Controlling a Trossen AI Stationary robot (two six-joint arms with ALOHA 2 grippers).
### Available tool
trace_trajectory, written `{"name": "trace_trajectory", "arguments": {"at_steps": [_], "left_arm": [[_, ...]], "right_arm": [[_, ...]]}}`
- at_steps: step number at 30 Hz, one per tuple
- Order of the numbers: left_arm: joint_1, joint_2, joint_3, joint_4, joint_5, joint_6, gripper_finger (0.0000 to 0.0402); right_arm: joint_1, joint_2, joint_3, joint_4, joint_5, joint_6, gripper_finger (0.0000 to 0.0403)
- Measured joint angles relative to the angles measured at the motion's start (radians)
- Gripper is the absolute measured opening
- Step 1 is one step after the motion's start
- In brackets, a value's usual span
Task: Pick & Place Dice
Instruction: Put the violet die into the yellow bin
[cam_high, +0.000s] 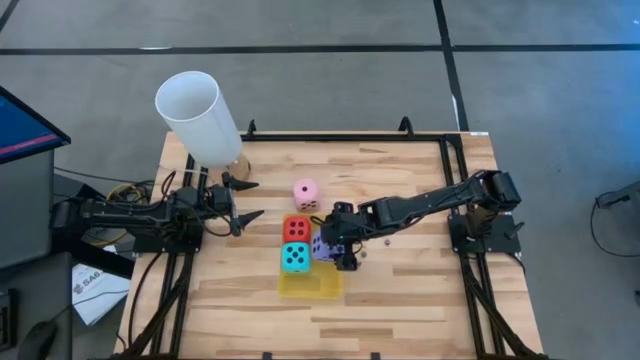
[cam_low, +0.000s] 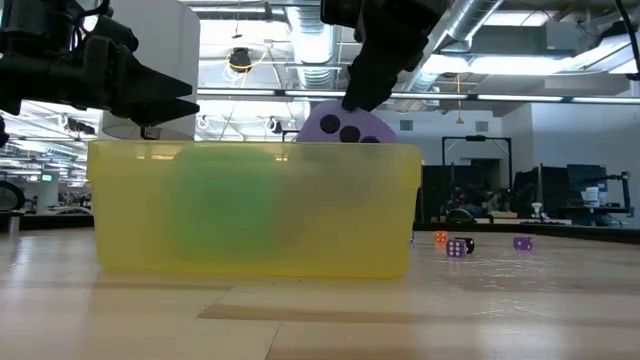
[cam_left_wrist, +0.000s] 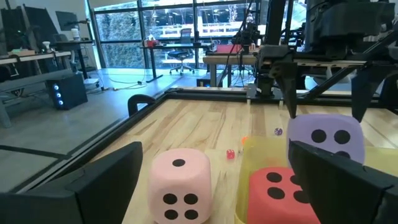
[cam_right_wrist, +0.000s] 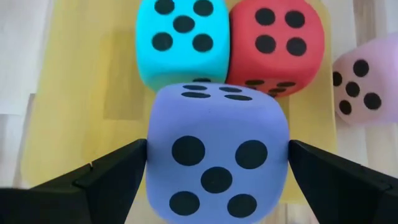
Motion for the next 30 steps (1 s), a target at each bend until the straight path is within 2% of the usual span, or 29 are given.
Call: {"name": "trace_trajectory", "arguments": {"at_steps": [16,30], "left_arm": [[0.000,0.000,0.000,0.000,0.000,-0.001,0.0392],[0.000,0.000,0.000,0.000,0.000,0.000,0.0392]], "right_arm": [[-0.091,0.000,0.000,0.029,0.000,-0.065,0.0382],[-0.091,0.000,0.000,0.043,-0.003,-0.098,0.0382]]}}
